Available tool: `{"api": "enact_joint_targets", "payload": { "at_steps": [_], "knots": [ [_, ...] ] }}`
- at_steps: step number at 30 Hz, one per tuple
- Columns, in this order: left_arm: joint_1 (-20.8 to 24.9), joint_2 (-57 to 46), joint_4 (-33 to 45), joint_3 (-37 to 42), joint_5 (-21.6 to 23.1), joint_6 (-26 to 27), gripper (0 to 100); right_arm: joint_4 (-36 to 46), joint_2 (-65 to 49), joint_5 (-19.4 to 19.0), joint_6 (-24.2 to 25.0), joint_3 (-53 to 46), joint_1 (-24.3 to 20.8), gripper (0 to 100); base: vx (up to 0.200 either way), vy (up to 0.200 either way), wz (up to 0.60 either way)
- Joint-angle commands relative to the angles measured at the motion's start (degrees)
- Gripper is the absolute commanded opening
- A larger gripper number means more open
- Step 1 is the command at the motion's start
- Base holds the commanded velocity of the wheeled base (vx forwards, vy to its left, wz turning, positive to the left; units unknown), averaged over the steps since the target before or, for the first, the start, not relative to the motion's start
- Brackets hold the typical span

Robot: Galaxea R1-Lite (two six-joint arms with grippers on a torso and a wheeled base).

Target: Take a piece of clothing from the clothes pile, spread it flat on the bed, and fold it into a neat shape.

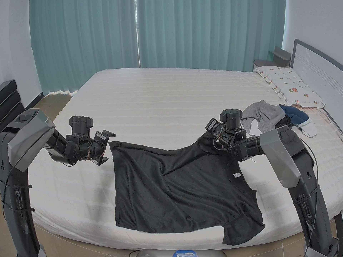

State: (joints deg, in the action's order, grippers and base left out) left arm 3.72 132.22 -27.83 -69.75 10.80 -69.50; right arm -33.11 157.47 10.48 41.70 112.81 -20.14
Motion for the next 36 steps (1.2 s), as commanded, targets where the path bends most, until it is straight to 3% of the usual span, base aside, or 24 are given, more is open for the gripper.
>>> {"api": "enact_joint_targets", "payload": {
  "at_steps": [1,12,16,18,22,24,36],
  "knots": [
    [0.06,0.06,-0.03,-0.03,-0.08,-0.02,100,-0.73,4.16,0.33,-1.19,1.78,-0.25,100,0.000,0.000,0.00],
    [0.15,0.06,-0.03,0.06,-0.08,-0.02,100,0.06,0.91,0.24,-2.15,-1.37,1.07,100,0.000,0.000,0.00],
    [0.15,0.06,-0.03,0.06,-0.08,-0.02,100,-0.73,-8.58,-0.29,-0.57,-15.96,1.33,100,0.000,0.000,0.00],
    [0.15,0.06,-0.03,0.15,-0.08,0.06,100,-0.73,-13.15,-2.40,0.48,-23.34,1.33,100,0.000,0.000,0.00],
    [0.15,0.06,-0.03,0.15,-0.08,0.15,100,-0.82,-19.21,-11.54,0.75,-34.85,1.33,100,0.000,0.000,0.00],
    [0.15,0.06,-0.03,0.15,-0.08,0.15,100,-0.55,-19.83,-13.30,0.66,-37.23,1.33,100,0.000,0.000,0.00],
    [0.15,0.06,-0.03,0.15,-0.08,0.15,100,0.15,-12.01,-13.21,0.75,-31.07,3.97,100,0.000,0.000,0.00]
  ]
}}
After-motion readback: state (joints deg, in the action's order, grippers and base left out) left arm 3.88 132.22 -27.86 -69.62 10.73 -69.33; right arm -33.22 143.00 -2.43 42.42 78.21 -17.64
